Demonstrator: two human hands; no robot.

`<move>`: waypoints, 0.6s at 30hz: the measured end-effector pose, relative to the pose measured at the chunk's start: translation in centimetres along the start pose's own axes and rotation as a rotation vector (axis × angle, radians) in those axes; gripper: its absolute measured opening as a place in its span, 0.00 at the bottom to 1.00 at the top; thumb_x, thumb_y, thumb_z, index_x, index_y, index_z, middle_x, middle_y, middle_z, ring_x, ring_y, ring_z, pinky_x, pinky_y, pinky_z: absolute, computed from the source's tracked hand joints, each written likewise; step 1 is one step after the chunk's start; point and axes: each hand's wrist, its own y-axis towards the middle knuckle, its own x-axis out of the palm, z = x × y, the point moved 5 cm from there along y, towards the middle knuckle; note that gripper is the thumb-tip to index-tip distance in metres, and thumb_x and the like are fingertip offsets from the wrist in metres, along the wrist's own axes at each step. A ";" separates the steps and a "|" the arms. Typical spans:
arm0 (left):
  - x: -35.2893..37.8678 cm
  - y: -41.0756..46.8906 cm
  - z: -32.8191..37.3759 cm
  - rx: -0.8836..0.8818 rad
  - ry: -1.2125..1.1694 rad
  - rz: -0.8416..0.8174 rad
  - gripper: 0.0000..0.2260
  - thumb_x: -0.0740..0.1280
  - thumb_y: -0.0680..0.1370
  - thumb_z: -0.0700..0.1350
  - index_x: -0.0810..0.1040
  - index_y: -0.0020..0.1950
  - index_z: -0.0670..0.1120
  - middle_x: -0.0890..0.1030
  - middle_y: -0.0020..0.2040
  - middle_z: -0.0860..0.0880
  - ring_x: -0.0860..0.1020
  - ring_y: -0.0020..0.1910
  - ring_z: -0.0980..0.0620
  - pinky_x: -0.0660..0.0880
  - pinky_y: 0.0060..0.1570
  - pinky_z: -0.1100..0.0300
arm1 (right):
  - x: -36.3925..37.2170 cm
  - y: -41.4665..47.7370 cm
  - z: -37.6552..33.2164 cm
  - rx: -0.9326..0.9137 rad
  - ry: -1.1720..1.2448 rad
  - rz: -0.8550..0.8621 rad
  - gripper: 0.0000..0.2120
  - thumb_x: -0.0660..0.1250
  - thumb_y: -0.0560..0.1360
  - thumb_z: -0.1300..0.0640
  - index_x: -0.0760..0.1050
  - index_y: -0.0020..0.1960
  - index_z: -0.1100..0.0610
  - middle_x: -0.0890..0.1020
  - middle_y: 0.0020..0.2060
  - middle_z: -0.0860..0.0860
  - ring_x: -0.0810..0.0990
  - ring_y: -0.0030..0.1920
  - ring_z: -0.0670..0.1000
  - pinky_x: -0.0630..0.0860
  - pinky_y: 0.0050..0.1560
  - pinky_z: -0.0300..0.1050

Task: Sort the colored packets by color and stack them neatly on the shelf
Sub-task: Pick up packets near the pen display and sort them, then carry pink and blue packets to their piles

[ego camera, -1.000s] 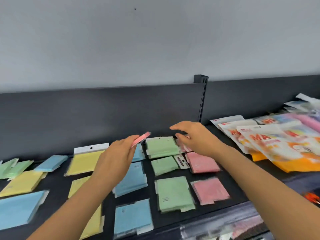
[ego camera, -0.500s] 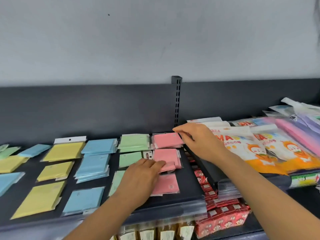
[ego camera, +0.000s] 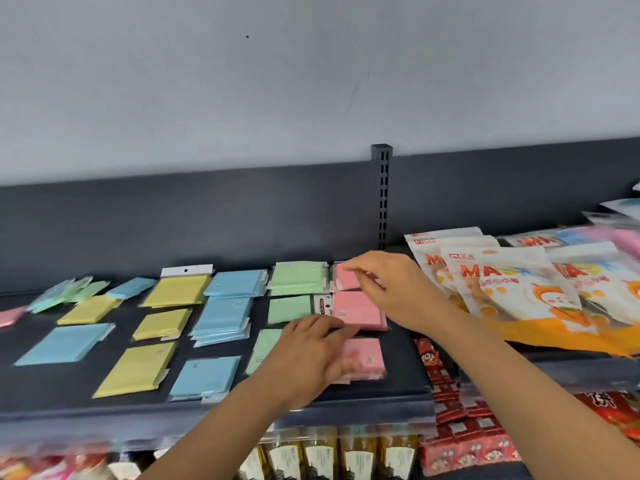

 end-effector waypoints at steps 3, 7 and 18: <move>-0.9 -1.0 -1.6 -0.079 -0.047 0.026 0.30 0.42 0.74 0.67 0.54 0.74 0.59 0.63 0.72 0.55 0.59 0.71 0.55 0.56 0.70 0.56 | 0.7 1.2 -0.7 -0.016 -0.001 -0.036 0.15 0.57 0.78 0.61 0.76 0.62 0.52 0.80 0.58 0.46 0.77 0.57 0.47 0.74 0.59 0.47; -1.7 -4.3 -5.6 -0.186 -0.097 0.092 0.34 0.37 0.71 0.70 0.57 0.73 0.59 0.66 0.71 0.55 0.62 0.70 0.55 0.60 0.68 0.56 | 2.7 3.2 -2.9 -0.062 0.043 -0.068 0.16 0.57 0.78 0.61 0.76 0.62 0.52 0.79 0.59 0.47 0.77 0.59 0.47 0.72 0.62 0.45; -5.3 -18.8 -21.9 -0.567 -0.207 0.337 0.42 0.39 0.67 0.76 0.73 0.65 0.54 0.76 0.62 0.54 0.72 0.62 0.53 0.69 0.61 0.58 | 14.2 9.2 -15.0 -0.247 0.105 -0.249 0.17 0.60 0.77 0.61 0.75 0.64 0.51 0.78 0.61 0.46 0.76 0.60 0.48 0.72 0.62 0.45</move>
